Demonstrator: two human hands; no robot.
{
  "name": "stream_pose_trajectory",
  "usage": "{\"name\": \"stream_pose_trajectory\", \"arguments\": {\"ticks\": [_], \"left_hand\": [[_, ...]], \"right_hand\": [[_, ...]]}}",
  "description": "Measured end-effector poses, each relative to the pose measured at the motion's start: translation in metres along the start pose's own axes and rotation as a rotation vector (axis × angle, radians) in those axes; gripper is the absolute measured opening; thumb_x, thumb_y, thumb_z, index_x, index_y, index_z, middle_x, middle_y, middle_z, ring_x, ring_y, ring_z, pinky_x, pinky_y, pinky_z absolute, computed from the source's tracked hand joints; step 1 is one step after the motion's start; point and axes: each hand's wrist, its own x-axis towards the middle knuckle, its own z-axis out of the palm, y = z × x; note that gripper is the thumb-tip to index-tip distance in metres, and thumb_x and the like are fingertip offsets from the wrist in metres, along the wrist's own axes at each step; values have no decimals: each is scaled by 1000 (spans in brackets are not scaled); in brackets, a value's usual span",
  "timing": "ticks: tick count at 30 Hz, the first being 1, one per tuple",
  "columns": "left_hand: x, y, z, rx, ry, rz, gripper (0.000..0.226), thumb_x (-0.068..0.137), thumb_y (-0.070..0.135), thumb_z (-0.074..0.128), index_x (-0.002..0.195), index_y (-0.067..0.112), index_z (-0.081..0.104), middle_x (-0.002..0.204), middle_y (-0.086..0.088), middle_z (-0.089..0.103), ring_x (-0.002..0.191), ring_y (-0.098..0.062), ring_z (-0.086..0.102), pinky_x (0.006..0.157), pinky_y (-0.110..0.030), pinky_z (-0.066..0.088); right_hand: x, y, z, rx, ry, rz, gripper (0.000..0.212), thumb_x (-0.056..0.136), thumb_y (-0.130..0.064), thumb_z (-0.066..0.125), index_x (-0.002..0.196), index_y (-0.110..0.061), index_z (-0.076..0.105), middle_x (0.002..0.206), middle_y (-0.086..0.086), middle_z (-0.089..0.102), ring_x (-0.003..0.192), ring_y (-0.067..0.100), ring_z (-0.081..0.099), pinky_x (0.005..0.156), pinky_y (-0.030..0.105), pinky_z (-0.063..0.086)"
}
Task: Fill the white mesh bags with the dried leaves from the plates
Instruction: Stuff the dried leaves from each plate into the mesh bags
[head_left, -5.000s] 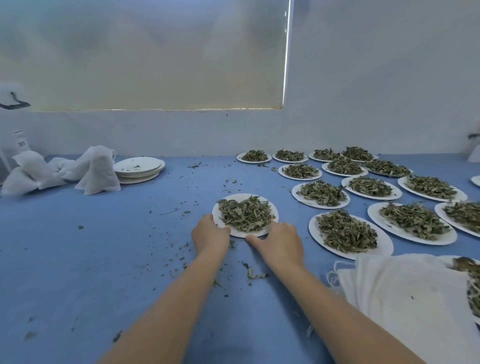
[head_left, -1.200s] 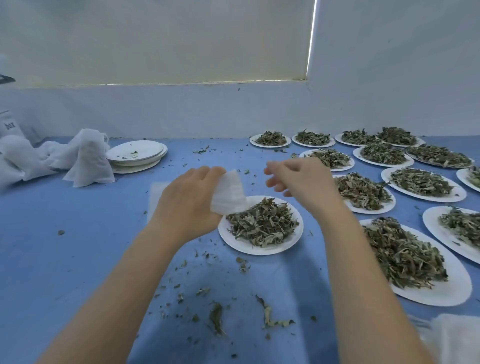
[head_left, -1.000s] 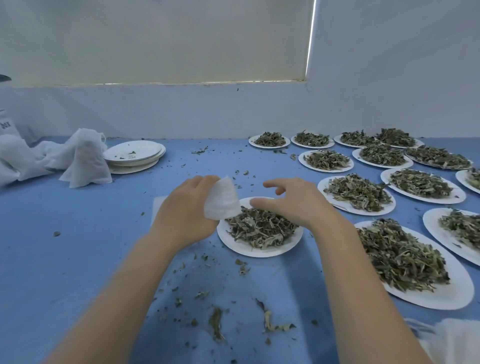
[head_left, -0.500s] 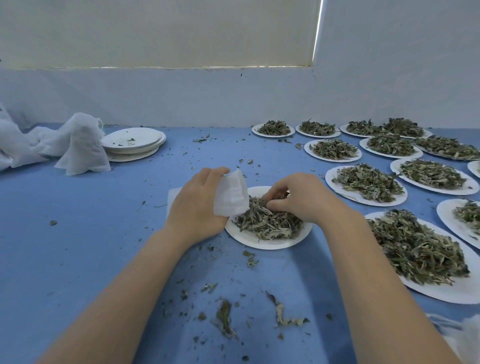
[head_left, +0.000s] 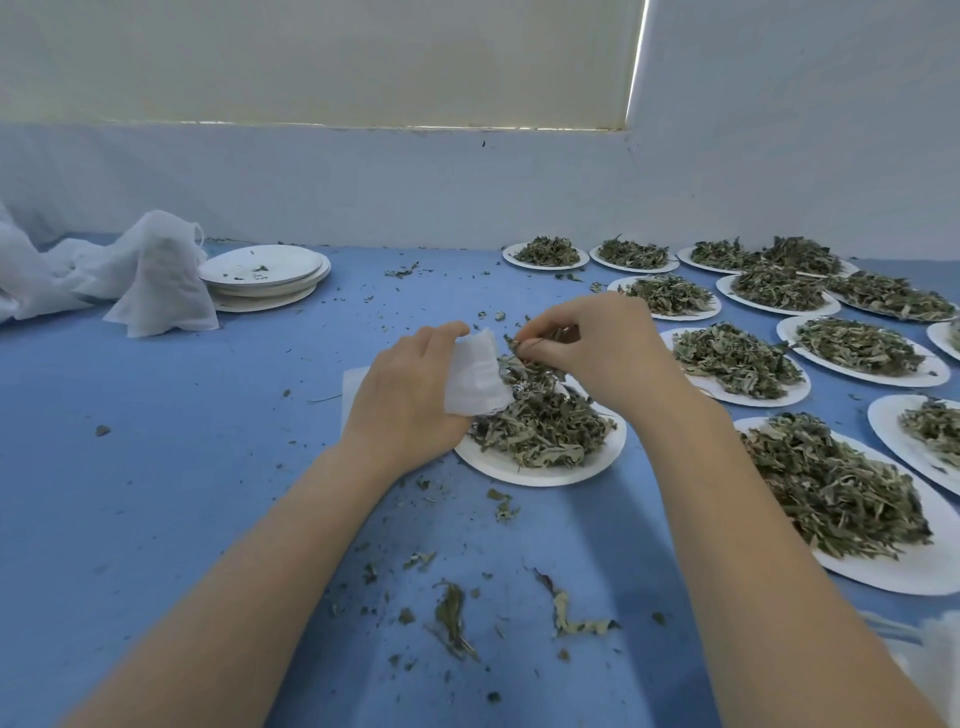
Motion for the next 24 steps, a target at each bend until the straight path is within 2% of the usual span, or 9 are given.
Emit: {"name": "stream_pose_trajectory", "arguments": {"ticks": [4, 6, 9, 11, 13, 15, 18, 21, 24], "left_hand": [[0, 3, 0, 13, 9, 14, 66, 64, 13, 77, 124, 7, 51, 110, -12, 59, 96, -34, 55, 80, -36, 39], [0, 3, 0, 11, 25, 20, 63, 65, 14, 77, 121, 5, 52, 108, -14, 59, 94, -35, 55, 79, -36, 39], [-1, 3, -1, -4, 47, 16, 59, 65, 13, 77, 119, 3, 54, 104, -15, 60, 91, -37, 56, 76, -36, 39], [-2, 4, -1, 0, 54, 21, 59, 65, 13, 77, 118, 3, 54, 104, -15, 60, 91, -36, 56, 75, -37, 40], [-1, 5, -1, 6, 53, 21, 60, 65, 14, 78, 119, 4, 54, 105, -15, 60, 92, -36, 56, 76, -37, 40], [-1, 6, -1, 10, 51, 15, 60, 66, 15, 77, 120, 4, 54, 106, -15, 60, 94, -36, 56, 77, -36, 39], [0, 8, 0, 25, 56, -11, 59, 68, 16, 75, 121, 5, 53, 107, -15, 59, 96, -35, 54, 79, -37, 39], [3, 11, 1, 59, 69, -46, 60, 69, 17, 73, 123, 4, 51, 109, -16, 57, 97, -36, 53, 80, -40, 38], [4, 13, 1, 73, 79, -67, 60, 70, 23, 73, 123, 4, 50, 107, -16, 57, 93, -37, 53, 77, -41, 39]], "right_hand": [[1, -2, 7, -49, 11, -7, 8, 86, -24, 67, 89, -25, 74, 82, -5, 67, 66, 2, 52, 59, 0, 36], [0, 0, 6, -60, 43, 3, 11, 87, -22, 65, 94, -22, 74, 79, -6, 64, 68, 3, 52, 60, -1, 36], [0, 3, 4, -63, 99, 30, 14, 89, -18, 63, 96, -20, 74, 72, -10, 59, 58, 0, 51, 58, 6, 39], [-1, 2, 4, -62, 123, 39, 14, 89, -17, 62, 96, -18, 75, 70, -9, 59, 55, 1, 51, 63, 12, 43], [-2, 1, 6, -73, 140, 41, 15, 89, -15, 61, 93, -17, 75, 77, -4, 68, 64, 7, 58, 69, 15, 45], [-3, -2, 9, -81, 142, 45, 16, 88, -14, 60, 91, -17, 75, 83, -2, 72, 75, 11, 63, 69, 13, 43], [-3, -6, 11, -121, 131, 28, 16, 86, -13, 59, 87, -14, 75, 85, 0, 73, 81, 15, 65, 69, 14, 43], [-2, -13, 14, -66, 130, 13, 16, 83, -12, 60, 87, -18, 75, 81, -8, 70, 79, 7, 60, 66, 8, 40], [-2, -16, 14, 13, 56, 12, 16, 81, -14, 63, 85, -25, 74, 76, -13, 63, 70, 1, 54, 62, 0, 37]]}}
